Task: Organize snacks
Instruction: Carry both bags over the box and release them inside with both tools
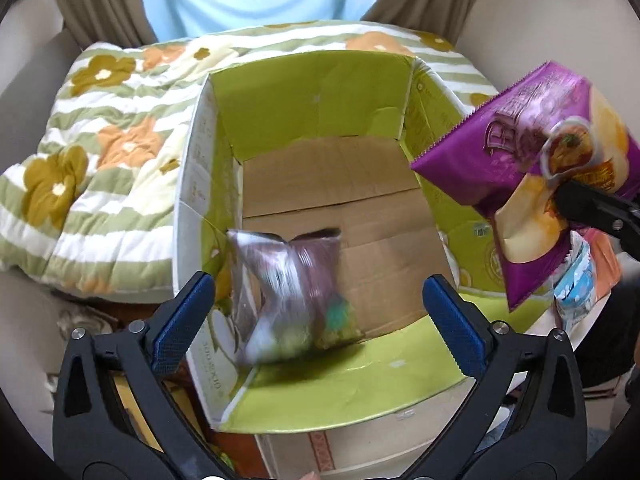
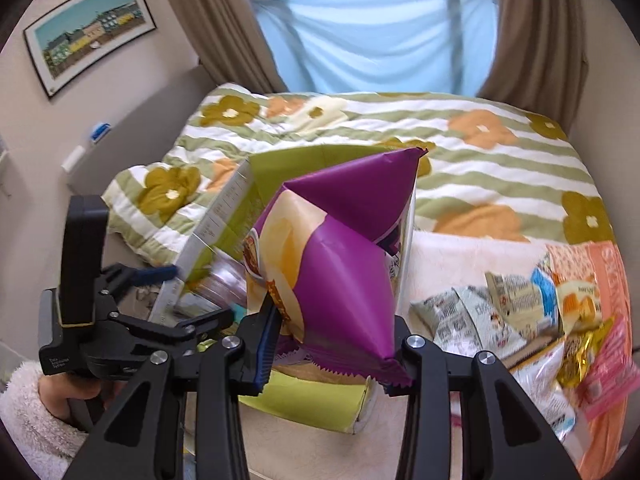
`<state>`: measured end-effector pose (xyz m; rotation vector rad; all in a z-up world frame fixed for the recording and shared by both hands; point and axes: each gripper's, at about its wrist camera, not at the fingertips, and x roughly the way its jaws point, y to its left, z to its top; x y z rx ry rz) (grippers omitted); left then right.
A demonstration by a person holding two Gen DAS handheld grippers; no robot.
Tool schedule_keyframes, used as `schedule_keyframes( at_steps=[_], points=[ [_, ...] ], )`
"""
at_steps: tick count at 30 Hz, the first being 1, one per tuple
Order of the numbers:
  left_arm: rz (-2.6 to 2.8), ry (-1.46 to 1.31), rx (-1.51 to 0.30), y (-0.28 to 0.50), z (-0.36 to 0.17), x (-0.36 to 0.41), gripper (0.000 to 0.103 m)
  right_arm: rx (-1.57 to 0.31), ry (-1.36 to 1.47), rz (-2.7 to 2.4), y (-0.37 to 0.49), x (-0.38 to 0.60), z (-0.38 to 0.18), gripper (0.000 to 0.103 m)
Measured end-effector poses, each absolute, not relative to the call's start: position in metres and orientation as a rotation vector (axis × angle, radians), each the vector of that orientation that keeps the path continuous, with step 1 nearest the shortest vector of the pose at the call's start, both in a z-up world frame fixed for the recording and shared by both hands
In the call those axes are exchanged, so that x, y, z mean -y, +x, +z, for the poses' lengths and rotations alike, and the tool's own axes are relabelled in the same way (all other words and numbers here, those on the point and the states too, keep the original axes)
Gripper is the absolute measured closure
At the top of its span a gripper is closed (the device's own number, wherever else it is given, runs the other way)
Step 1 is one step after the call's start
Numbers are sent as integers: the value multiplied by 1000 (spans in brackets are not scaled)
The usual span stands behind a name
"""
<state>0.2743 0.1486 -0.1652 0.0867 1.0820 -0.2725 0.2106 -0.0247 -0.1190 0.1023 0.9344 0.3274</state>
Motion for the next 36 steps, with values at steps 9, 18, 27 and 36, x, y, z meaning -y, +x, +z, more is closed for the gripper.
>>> schedule_keyframes(
  at_steps=[9,18,27,36],
  points=[
    [-214,20,-1059,252,-154,-175,0,-974,73,340,213,7,-139,66],
    [-171,-31,-1027,239,-148,-190,0,-1011,63,373,224,-15,-155,56],
    [-165,-32,-1020,231,-146,-190,0,-1006,44,301,209,-2,-157,7],
    [-203,-1,-987,221,-134,-183,0,-977,59,272,191,0,-139,7]
  ],
)
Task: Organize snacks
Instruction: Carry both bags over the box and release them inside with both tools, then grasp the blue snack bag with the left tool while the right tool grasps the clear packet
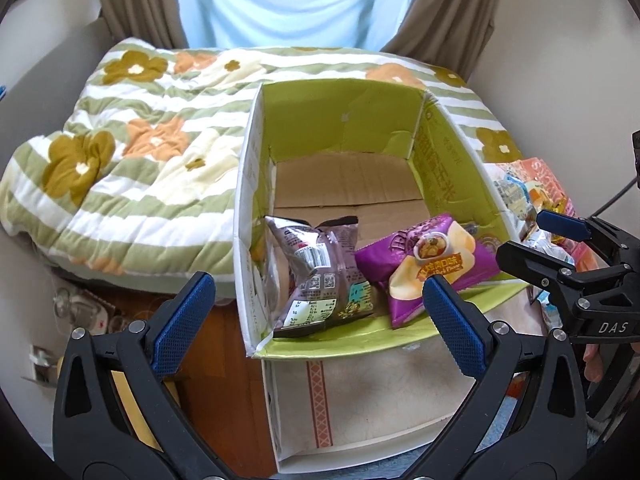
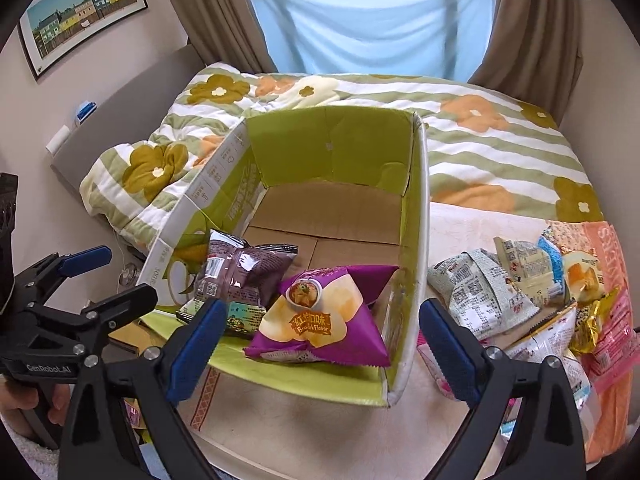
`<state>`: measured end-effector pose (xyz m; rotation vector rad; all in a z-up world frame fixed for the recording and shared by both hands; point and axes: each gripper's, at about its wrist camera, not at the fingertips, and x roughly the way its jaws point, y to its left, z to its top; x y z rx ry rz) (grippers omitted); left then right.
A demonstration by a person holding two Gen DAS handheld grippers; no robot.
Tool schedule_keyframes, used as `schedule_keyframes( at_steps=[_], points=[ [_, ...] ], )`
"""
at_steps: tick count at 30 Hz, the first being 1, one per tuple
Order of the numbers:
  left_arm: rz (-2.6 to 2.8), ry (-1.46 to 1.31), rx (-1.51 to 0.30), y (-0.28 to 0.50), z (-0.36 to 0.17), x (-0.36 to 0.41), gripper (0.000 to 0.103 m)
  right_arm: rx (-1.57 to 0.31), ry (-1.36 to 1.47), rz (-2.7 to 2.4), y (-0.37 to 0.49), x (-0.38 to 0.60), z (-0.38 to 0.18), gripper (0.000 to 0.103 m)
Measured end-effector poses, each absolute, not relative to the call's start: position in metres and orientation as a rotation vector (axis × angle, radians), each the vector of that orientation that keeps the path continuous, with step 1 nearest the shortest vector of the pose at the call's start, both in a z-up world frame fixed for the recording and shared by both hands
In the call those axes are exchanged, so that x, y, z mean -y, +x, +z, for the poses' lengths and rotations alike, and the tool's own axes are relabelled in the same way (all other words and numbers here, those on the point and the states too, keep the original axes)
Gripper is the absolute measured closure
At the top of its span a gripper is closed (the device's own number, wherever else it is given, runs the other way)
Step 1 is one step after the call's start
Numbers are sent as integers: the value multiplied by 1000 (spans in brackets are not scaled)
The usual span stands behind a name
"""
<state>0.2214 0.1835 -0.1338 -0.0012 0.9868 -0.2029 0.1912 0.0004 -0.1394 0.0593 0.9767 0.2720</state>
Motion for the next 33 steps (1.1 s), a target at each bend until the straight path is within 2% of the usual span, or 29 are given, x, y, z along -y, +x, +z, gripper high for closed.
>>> schedule_keyframes(
  at_steps=[9,17,25,33],
  points=[
    [-353,17,-938,211,-119,-158,0,-908,116,189,159,15,-108,7],
    [-457,24,-930,200,-112,-110,0,-861,142,92,129,68,-86,7],
    [-473,-1,-965,181,-121,-29,0,-840,133,50,103,153,-80,7],
    [-399,-86,-1047,151,-147,67,0,-919,44,104,87,252,-100,7]
  ],
)
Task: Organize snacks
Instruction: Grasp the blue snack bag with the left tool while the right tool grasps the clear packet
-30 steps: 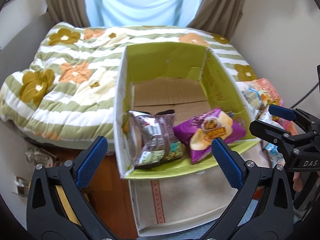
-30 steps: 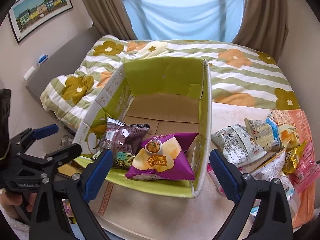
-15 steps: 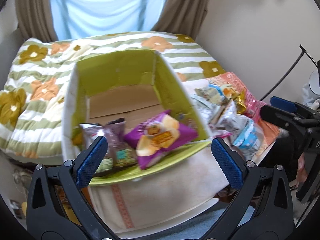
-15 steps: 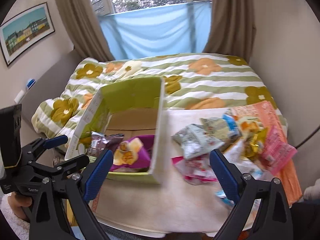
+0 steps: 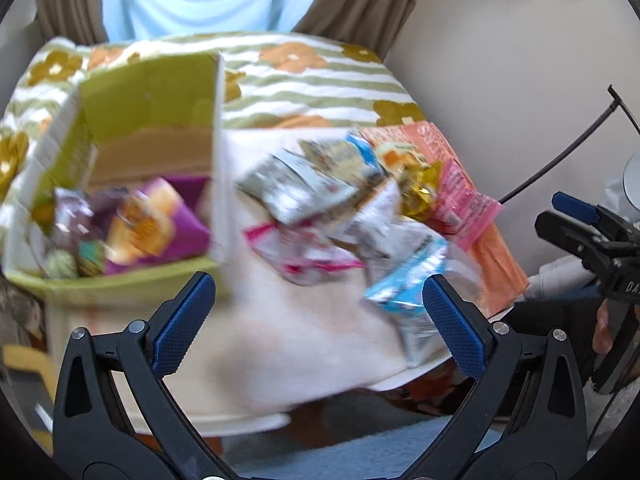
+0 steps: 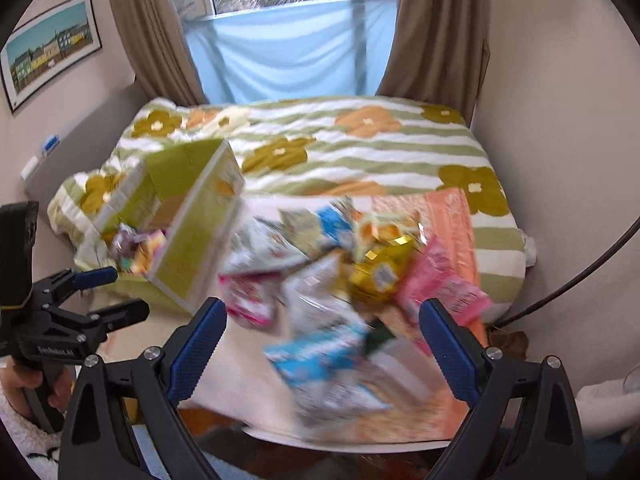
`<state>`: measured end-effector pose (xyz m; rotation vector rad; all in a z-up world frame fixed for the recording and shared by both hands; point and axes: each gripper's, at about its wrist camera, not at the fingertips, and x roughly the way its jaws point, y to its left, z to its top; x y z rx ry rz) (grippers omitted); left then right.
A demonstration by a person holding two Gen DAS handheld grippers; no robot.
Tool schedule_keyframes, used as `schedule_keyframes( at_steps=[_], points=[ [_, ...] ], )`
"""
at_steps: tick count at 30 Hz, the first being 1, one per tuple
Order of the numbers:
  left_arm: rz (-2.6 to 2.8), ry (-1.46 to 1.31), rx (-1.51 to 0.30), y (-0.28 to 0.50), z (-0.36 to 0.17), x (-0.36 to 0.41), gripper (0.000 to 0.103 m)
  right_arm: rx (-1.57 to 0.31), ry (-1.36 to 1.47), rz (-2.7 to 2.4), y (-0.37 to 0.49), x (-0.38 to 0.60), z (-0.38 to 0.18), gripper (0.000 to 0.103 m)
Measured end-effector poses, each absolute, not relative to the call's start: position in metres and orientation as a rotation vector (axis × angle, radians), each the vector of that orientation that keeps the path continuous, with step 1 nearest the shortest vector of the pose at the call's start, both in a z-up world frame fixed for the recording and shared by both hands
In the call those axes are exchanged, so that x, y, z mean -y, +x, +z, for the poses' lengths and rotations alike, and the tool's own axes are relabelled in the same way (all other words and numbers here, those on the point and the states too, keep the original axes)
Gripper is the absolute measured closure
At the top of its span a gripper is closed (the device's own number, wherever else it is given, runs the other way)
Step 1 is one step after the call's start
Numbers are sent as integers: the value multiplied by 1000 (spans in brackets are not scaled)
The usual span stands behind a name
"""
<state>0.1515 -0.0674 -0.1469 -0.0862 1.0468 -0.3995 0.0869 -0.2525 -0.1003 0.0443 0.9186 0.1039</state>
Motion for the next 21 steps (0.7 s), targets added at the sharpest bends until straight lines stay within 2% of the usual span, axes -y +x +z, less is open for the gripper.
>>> schedule_keyframes(
  at_steps=[9,18,21],
  points=[
    [-325,-222,-1153,134,-205,146,0,-1046,-113,206,90,327,-163,7],
    [-300,-348,-1263,135,-267,178,1,-1155,-263,324,91,337,-224,7],
    [-283,-364,-1269,135,-281,183,5,-1177,-297,352,92,333,-239,7]
  ],
)
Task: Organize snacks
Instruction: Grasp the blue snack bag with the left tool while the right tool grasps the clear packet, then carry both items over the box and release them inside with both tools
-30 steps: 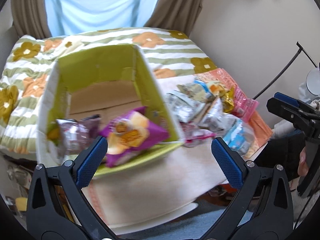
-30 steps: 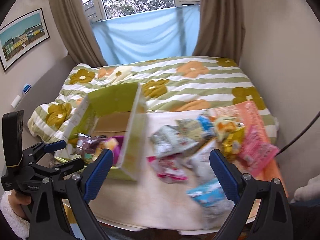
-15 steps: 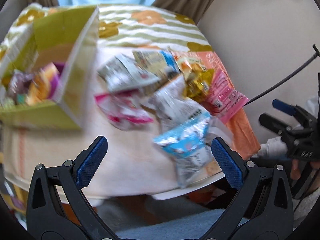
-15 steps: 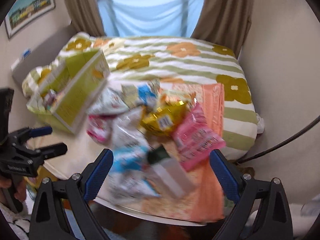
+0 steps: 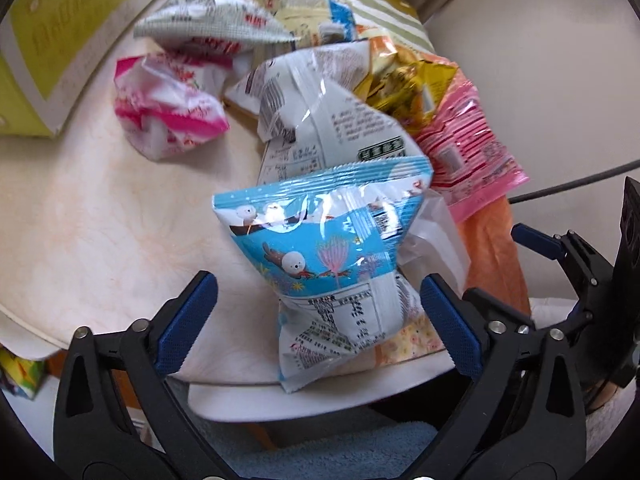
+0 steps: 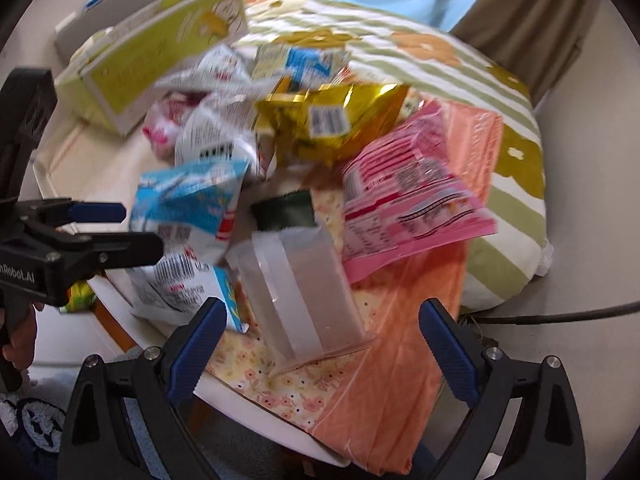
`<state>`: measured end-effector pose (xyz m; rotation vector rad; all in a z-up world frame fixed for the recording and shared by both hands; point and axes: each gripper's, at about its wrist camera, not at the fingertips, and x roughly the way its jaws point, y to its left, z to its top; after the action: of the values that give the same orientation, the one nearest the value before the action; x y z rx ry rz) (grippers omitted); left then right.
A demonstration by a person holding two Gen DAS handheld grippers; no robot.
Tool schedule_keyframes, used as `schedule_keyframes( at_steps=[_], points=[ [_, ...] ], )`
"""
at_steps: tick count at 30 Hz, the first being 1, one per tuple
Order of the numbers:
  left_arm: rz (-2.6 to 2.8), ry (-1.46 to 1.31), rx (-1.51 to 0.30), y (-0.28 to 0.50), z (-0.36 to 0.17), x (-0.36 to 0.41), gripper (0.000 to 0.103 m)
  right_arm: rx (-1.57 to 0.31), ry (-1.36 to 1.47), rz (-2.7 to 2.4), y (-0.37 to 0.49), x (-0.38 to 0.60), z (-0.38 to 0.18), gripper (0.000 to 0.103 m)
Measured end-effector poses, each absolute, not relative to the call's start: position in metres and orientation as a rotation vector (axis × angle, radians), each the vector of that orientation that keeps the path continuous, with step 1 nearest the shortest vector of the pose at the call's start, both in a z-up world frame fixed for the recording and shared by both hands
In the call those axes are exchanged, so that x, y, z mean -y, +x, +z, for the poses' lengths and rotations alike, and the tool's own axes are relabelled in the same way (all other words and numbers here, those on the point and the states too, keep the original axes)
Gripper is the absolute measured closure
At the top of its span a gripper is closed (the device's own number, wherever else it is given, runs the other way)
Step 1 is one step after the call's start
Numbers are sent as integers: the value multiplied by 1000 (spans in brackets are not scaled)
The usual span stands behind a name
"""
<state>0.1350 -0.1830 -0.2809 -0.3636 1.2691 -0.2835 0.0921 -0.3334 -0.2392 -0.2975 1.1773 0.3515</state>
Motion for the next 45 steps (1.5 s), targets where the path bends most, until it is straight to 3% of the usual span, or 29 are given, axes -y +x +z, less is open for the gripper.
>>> schedule_keyframes(
  at_steps=[6,7,8,11,22,27,35,45],
  points=[
    [-299,-426,-1266,134,-296,186,23,-1203,-350,382,95,332,-257,8],
    [-306,-436,-1265,134,-299,187,30,-1207,-353,386,96,332,-259,9],
    [-322,-449,-1263,134,-300,188,40,-1211,-353,388,96,332,-260,12],
    [-334,-427,-1246,133,-294,195,47,-1230,-358,402,97,331,-268,18],
    [-337,-343,-1228,134,-274,203,52,-1261,-365,448,102,316,-285,31],
    [-337,-336,-1226,131,-269,198,52,-1253,-391,434,97,307,-287,42],
    [-349,-317,-1188,122,-242,180,53,-1235,-302,419,91,316,-265,44],
    [-341,-274,-1058,117,-178,156,53,-1118,-206,364,87,317,-197,44]
  ],
)
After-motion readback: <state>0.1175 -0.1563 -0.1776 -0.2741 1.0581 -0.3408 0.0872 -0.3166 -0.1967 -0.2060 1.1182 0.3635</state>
